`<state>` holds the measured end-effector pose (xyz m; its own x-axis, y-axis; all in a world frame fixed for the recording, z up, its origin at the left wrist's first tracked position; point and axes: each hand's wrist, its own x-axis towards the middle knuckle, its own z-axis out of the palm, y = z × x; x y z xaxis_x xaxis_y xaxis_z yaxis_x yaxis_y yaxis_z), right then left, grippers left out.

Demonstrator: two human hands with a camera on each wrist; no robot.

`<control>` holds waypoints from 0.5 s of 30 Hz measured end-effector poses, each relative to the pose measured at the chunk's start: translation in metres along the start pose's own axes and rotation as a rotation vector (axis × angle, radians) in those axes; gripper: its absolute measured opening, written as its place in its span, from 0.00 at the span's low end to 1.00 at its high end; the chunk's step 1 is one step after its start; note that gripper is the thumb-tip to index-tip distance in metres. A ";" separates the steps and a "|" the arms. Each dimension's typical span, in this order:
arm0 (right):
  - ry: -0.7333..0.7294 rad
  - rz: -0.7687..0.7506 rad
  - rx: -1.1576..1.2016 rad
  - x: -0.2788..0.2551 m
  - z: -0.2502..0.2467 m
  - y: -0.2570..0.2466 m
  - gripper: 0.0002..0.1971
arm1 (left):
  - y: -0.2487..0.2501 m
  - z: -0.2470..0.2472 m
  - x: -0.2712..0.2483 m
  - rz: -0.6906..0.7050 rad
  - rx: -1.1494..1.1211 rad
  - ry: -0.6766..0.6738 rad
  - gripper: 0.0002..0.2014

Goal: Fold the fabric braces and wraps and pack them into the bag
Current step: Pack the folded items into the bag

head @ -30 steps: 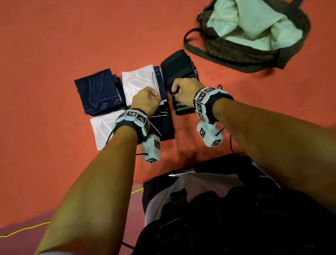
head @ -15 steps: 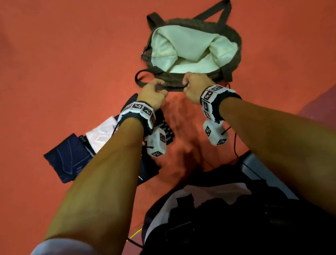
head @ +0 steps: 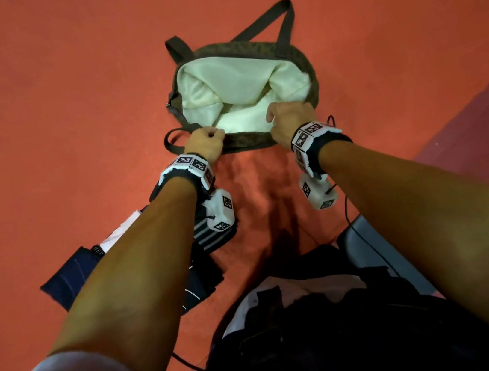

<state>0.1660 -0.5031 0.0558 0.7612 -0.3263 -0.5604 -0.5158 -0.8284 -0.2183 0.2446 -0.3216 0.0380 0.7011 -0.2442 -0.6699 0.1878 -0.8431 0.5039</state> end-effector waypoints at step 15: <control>-0.132 -0.058 -0.073 -0.027 0.009 -0.038 0.11 | -0.025 -0.015 -0.036 0.028 -0.048 0.107 0.13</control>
<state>0.1615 -0.4582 0.0720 0.7284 -0.2182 -0.6495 -0.4389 -0.8765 -0.1978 0.2249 -0.2848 0.0577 0.7753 -0.2131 -0.5946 0.1978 -0.8120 0.5490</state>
